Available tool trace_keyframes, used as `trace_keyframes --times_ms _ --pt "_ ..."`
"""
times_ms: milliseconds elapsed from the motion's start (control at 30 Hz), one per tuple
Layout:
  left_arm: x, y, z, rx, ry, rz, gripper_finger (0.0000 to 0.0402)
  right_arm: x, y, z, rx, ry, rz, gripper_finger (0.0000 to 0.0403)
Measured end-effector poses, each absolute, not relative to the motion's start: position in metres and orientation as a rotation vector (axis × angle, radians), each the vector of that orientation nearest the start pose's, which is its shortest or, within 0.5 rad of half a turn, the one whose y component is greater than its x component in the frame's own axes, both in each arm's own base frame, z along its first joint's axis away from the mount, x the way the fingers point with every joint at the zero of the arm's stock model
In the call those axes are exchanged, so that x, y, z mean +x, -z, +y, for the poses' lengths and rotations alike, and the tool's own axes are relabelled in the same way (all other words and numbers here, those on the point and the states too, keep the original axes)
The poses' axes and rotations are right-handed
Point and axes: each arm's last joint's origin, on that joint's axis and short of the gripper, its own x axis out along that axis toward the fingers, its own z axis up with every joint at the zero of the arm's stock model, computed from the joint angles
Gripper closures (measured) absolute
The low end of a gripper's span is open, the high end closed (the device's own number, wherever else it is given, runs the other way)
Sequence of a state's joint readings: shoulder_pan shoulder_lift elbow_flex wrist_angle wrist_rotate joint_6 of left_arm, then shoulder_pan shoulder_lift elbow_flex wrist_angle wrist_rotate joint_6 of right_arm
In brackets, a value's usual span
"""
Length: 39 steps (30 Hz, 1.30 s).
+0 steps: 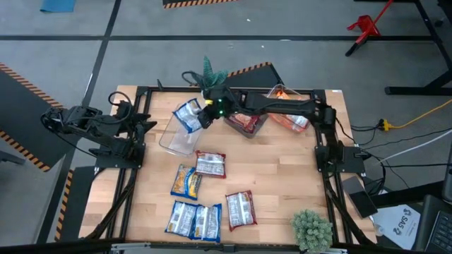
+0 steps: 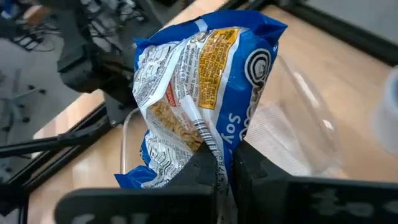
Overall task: Sort Maruchan noodles
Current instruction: Put the blue noodle pack into the left transparent bin
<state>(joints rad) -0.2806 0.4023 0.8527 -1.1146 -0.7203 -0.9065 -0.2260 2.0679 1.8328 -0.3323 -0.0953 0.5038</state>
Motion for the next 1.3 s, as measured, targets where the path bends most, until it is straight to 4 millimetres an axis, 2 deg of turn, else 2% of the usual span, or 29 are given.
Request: trace_keyframes --times_ms 233,500,700,833,1133,1200,1300 --pt "0.046 -0.312 0.007 -0.544 -0.645 0.346 0.0143 0.482 -0.251 -0.12 0.537 0.275 0.533 0.0399" --pt "0.046 -0.313 0.007 -0.536 -0.664 0.332 0.0143 0.494 -0.23 -0.124 0.44 0.246 0.519 0.0399" --pt "0.046 -0.313 0.007 -0.536 -0.664 0.332 0.0143 0.495 -0.228 -0.119 0.294 0.197 0.545 0.0389" --pt "0.046 -0.313 0.007 -0.536 -0.664 0.332 0.0143 0.495 -0.229 -0.12 0.274 0.218 0.539 0.0353" --pt "0.046 -0.313 0.007 -0.537 -0.663 0.332 0.0143 0.494 -0.229 -0.125 0.222 0.282 0.539 0.0242" --pt "0.046 -0.313 0.007 -0.538 -0.662 0.333 0.0143 0.492 -0.234 -0.125 0.262 0.251 0.535 0.0225" --pt "0.046 -0.312 0.007 -0.538 -0.659 0.336 0.0143 0.489 -0.251 -0.12 0.309 0.129 0.532 0.0211"
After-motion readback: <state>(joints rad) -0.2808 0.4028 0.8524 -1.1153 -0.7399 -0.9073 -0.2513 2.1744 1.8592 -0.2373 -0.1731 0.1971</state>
